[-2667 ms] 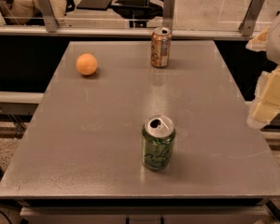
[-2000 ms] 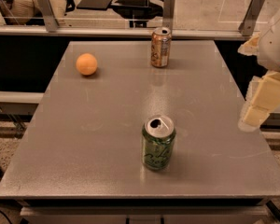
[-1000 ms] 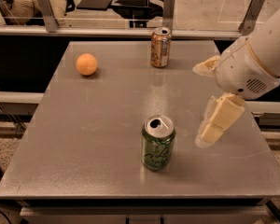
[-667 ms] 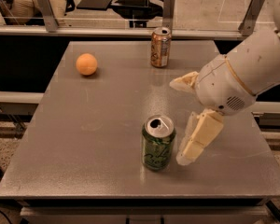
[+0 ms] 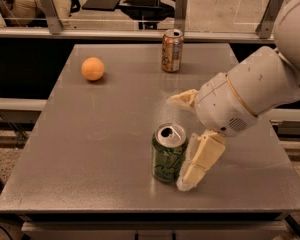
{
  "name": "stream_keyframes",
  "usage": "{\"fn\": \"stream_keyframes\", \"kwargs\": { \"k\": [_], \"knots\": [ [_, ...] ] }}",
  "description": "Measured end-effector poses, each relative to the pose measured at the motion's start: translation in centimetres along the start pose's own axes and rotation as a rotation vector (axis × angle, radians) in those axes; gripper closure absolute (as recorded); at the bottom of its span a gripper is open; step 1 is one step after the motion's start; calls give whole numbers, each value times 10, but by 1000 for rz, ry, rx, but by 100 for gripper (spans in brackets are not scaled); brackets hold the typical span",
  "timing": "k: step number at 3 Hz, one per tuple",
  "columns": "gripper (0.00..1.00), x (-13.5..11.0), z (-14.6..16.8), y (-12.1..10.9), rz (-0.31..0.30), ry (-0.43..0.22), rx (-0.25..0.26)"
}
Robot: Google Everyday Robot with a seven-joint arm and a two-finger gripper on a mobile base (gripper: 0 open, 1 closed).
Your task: Knock green can over
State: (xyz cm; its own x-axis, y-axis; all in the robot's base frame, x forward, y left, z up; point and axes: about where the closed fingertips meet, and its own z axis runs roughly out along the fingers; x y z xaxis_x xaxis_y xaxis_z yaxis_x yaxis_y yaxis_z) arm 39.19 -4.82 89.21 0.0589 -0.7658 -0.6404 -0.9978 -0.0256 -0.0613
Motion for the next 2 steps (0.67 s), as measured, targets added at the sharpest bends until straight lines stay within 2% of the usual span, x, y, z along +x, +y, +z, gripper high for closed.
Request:
{"fn": "stream_keyframes", "kwargs": {
  "k": [1,2],
  "knots": [
    [12,-3,8,5,-4,-23,-23],
    [36,-4,11,5,11,-45,-33]
  ]
}}
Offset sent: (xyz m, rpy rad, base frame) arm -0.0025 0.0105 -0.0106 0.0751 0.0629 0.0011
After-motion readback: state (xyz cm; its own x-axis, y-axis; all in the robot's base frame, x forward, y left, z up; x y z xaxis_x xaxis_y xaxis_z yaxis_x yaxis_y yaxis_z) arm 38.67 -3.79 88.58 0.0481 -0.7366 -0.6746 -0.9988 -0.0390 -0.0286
